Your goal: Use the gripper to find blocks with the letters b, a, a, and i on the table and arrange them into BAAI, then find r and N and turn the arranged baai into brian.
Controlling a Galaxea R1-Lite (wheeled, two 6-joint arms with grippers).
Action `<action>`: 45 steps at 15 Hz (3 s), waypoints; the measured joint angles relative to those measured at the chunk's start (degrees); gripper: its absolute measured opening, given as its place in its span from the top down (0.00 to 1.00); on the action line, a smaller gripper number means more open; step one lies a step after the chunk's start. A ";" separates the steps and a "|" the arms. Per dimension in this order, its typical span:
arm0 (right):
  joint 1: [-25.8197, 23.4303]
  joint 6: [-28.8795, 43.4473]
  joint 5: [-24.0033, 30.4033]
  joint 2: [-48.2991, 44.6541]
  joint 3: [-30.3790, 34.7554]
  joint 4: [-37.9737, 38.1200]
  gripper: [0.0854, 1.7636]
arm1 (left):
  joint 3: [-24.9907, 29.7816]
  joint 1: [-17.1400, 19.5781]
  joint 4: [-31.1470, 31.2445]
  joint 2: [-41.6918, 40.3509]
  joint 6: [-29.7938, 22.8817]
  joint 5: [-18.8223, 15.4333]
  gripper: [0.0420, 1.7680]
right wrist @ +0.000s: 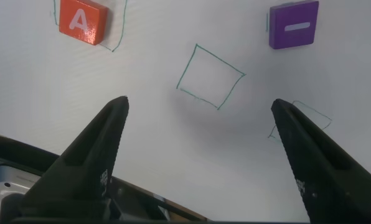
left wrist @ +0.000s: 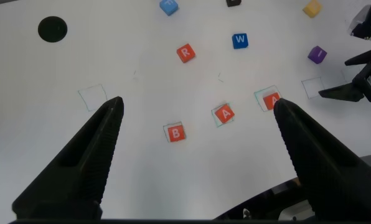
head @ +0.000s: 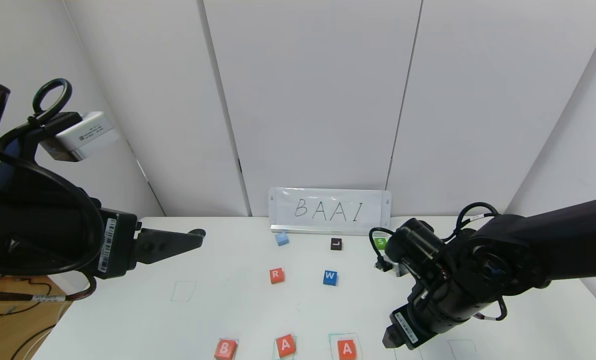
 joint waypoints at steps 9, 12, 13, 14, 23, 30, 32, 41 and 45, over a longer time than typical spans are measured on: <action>-8.69 -17.83 2.30 3.80 1.49 -6.33 0.04 | 0.23 0.00 0.00 -0.27 0.80 -0.02 0.03; -10.09 -20.02 3.22 5.42 1.40 -7.69 0.04 | 0.39 0.00 -0.04 -0.46 1.02 -0.02 0.03; -10.25 -20.10 3.30 6.03 1.40 -8.37 0.04 | 0.41 0.00 -0.04 -0.46 1.02 -0.05 0.03; -10.37 -20.13 3.44 6.67 1.40 -9.34 0.04 | 0.41 -0.07 -0.06 -0.46 1.05 -0.06 0.03; -10.79 -21.36 3.62 10.75 1.07 -12.79 0.04 | 0.84 -1.38 -0.17 -0.27 0.91 0.02 0.03; -10.84 -21.75 3.63 11.04 1.11 -12.89 0.40 | 0.95 -1.90 -0.24 -0.11 0.90 0.09 0.03; -10.84 -21.75 3.63 11.02 1.13 -12.84 0.53 | 0.95 -2.04 -0.22 -0.05 0.88 0.06 0.03; -10.84 -21.93 3.62 10.80 1.38 -12.79 0.74 | 1.35 -2.12 -0.24 0.12 1.49 0.09 0.03; -10.40 -24.67 3.55 9.58 1.65 -11.28 0.74 | 1.39 -2.12 -0.35 0.12 1.51 0.09 0.03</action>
